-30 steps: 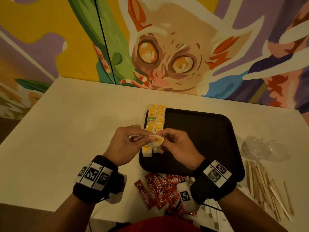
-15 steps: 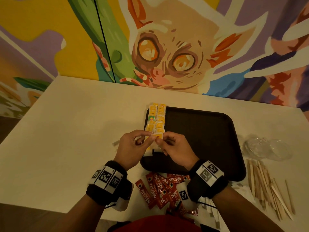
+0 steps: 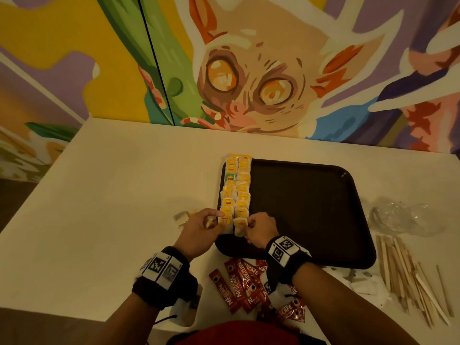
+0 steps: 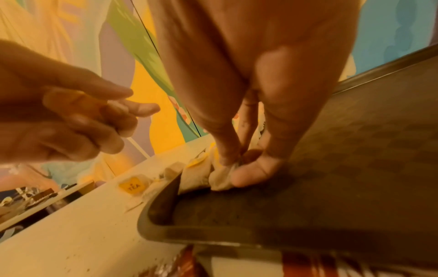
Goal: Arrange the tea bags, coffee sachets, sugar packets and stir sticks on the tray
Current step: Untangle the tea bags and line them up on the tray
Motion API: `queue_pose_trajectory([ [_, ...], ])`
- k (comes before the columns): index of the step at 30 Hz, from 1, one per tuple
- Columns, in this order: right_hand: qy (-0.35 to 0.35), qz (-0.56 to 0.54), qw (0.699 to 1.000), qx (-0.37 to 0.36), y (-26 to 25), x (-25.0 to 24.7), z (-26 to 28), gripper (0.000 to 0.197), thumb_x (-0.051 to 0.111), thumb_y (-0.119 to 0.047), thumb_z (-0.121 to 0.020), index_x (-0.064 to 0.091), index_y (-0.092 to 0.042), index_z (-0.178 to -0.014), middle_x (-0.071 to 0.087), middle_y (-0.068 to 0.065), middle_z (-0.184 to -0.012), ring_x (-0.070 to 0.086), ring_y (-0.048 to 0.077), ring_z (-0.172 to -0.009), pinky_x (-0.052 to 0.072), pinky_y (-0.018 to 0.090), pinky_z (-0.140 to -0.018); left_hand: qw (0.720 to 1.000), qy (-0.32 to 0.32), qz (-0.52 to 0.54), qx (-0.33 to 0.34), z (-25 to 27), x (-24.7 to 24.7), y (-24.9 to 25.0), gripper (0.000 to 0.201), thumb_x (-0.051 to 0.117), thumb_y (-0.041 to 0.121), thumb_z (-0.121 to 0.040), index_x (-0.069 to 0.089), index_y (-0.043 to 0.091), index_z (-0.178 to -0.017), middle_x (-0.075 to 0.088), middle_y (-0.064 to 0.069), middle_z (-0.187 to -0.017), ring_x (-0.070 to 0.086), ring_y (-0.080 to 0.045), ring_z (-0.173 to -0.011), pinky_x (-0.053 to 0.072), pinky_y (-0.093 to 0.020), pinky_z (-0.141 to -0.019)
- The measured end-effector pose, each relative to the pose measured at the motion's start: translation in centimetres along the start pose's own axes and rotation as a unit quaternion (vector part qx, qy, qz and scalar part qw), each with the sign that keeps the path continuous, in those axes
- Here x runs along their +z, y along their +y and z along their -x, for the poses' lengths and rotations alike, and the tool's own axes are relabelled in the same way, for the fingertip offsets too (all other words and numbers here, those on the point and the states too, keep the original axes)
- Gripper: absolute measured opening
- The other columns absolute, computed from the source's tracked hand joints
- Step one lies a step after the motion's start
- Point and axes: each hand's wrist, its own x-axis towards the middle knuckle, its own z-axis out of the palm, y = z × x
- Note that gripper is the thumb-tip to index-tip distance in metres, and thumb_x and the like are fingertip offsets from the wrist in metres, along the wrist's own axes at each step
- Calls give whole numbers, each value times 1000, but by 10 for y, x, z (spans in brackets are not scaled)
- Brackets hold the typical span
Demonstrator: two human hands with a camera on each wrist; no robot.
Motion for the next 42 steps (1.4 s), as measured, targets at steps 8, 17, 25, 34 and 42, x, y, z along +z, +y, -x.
queue_pose_trajectory([
  [8,55,-23,998,11,-4,0,4,17,72,-15,-83,58,-21,-87,60,2,-94,62,17,-85,56,26,-64,997,-50,55,-29,5,-6,7,48,66,-13,-78,57,8,-120,57,-2,-76,54,2,-51,48,-14,-52],
  [17,-6,-136,958,-252,-50,-37,67,29,72,-12,-87,65,-28,-110,56,-7,-104,60,8,-79,48,15,-63,995,-96,31,-4,0,-10,13,48,69,-8,-79,54,8,-122,62,-2,-84,57,1,-56,48,-16,-55],
  [25,6,-67,943,-325,-54,-34,64,10,71,-20,-89,74,-23,-97,60,-10,-105,59,6,-92,47,12,-77,985,-169,25,2,0,-20,23,43,68,1,-85,54,13,-124,66,-13,-95,63,-5,-61,50,-19,-56],
  [34,27,-161,952,-258,-55,-38,58,12,67,-21,-92,71,-32,-94,71,-10,-95,65,6,-91,56,28,-83,986,24,-79,146,-2,-25,18,11,70,25,-86,73,24,-95,68,13,-98,60,0,-83,47,-13,-62],
  [42,-11,-182,958,-219,-48,-27,50,11,69,-27,-91,70,-16,-92,70,-2,-94,68,15,-87,55,29,-73,986,28,-11,164,-7,-23,18,6,71,14,-85,75,16,-89,72,8,-84,62,-6,-70,48,-14,-54],
])
